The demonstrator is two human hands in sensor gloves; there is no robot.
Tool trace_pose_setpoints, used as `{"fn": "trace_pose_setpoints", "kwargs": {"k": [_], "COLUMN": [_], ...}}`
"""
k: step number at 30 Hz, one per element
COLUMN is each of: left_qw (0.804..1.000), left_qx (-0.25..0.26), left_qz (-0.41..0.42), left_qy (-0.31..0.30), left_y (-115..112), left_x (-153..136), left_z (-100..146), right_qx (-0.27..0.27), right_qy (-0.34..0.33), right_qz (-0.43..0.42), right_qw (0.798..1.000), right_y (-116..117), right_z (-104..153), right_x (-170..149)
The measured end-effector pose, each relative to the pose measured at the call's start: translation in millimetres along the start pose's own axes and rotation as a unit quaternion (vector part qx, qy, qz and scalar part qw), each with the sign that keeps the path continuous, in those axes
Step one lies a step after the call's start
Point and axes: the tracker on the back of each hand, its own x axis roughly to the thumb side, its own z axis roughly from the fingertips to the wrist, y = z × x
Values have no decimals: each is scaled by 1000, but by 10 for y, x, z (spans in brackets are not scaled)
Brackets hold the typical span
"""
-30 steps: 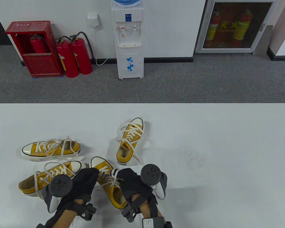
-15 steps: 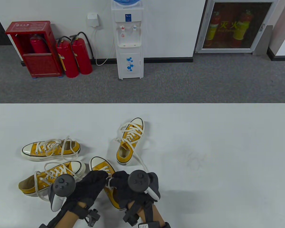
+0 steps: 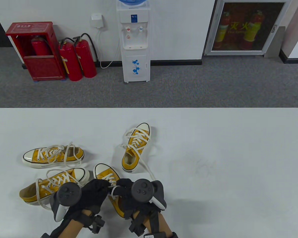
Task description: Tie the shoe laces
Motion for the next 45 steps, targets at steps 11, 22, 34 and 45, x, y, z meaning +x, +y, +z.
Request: {"fn": "trace_pose_setpoints", "kwargs": {"k": [11,22,34,45], "left_qw": [996,992,988,986], "left_qx": [-24,-25,-47,-38], "left_qz": [-72,-103,-109,-128], "left_qy": [52,62,103,97], "left_y": [102,291,368,345], "left_x": [-164,-179,-355,-339], "left_z": [-64,-50,-77,-75], "right_qx": [3,-38,-90,-93], "right_qy": [36,56,117,128], "right_qz": [-138,-155,-190,-186], "right_qw": [990,986,971,970], "right_y": [-103,-201,-427,-447], "right_z": [-16,19,116,133], "right_x": [-282,-392,-737,-800]}}
